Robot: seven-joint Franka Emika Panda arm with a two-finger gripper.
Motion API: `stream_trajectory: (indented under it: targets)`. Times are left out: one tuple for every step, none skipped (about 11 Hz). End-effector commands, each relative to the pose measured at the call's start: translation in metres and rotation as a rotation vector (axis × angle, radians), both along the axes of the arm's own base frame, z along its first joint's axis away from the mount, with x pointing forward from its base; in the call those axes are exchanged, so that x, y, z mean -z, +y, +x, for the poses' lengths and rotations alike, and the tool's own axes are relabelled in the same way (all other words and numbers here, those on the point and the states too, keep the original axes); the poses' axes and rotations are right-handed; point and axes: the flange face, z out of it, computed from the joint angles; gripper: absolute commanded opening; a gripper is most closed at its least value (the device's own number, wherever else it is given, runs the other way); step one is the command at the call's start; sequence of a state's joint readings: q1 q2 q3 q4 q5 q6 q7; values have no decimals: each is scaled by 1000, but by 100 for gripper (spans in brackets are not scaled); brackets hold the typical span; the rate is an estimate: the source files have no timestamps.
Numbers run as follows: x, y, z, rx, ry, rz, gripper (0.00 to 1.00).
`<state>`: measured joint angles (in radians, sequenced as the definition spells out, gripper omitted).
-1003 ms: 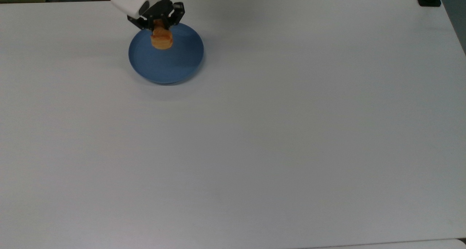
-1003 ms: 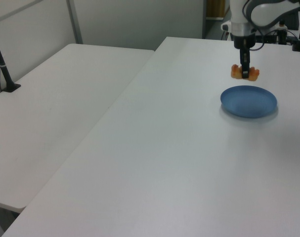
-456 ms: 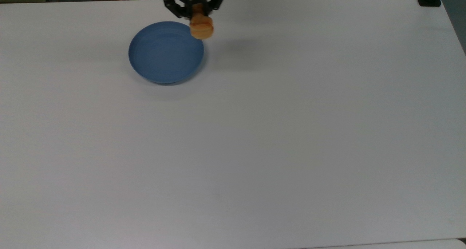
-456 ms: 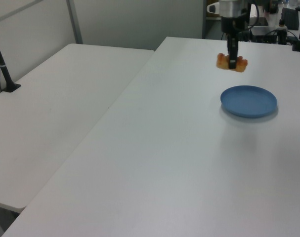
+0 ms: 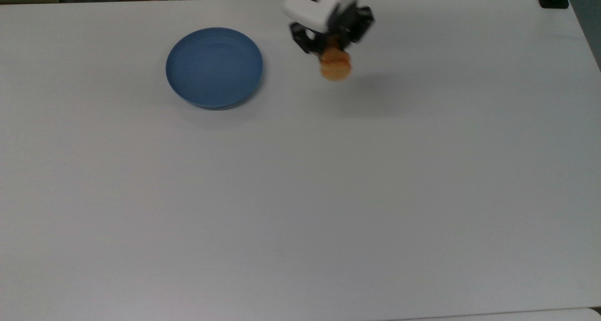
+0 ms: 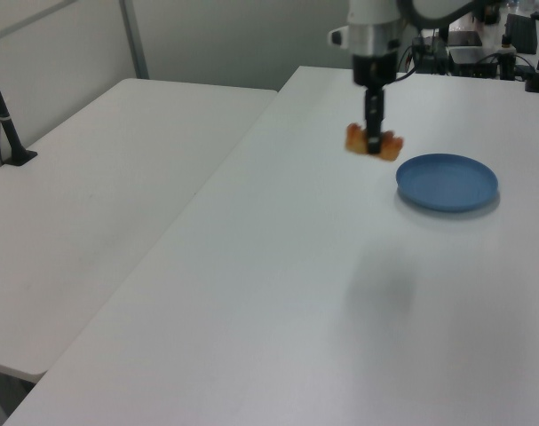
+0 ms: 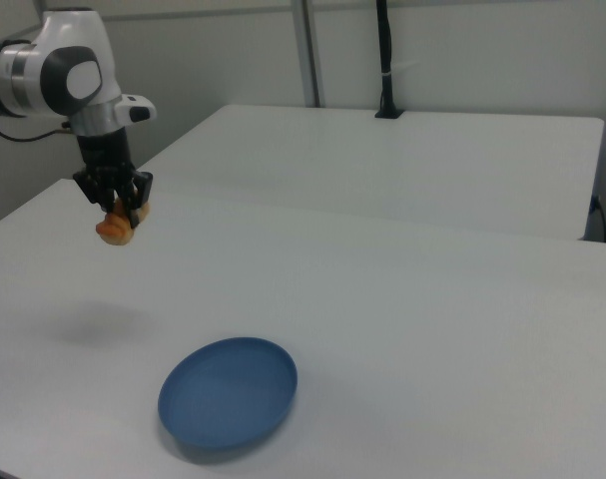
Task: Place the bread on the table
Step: 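Carry the bread roll away from the plate across the table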
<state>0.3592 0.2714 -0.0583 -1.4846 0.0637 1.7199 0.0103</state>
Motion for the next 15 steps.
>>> stream_trajectory:
  targets:
    - [35, 84, 29, 36, -100, 34, 36]
    - [55, 106, 32, 23, -118, 41, 36]
    - [71, 134, 33, 28, -152, 53, 36]
    - [84, 152, 36, 48, -183, 64, 36]
    - [96, 168, 37, 39, -199, 73, 36]
    - [106, 186, 35, 18, -217, 85, 36]
    - [119, 200, 34, 22, -241, 101, 36]
    - [131, 212, 34, 35, -267, 118, 36]
    - [142, 220, 33, 31, -281, 131, 36]
    - [151, 229, 34, 21, -304, 144, 36]
    - [165, 238, 32, 12, -313, 150, 36]
    - [177, 239, 34, 13, -319, 153, 36]
    - [187, 241, 34, 3, -321, 142, 36]
    - [193, 248, 35, -9, -327, 146, 36]
    - [194, 250, 36, -9, -330, 152, 36]
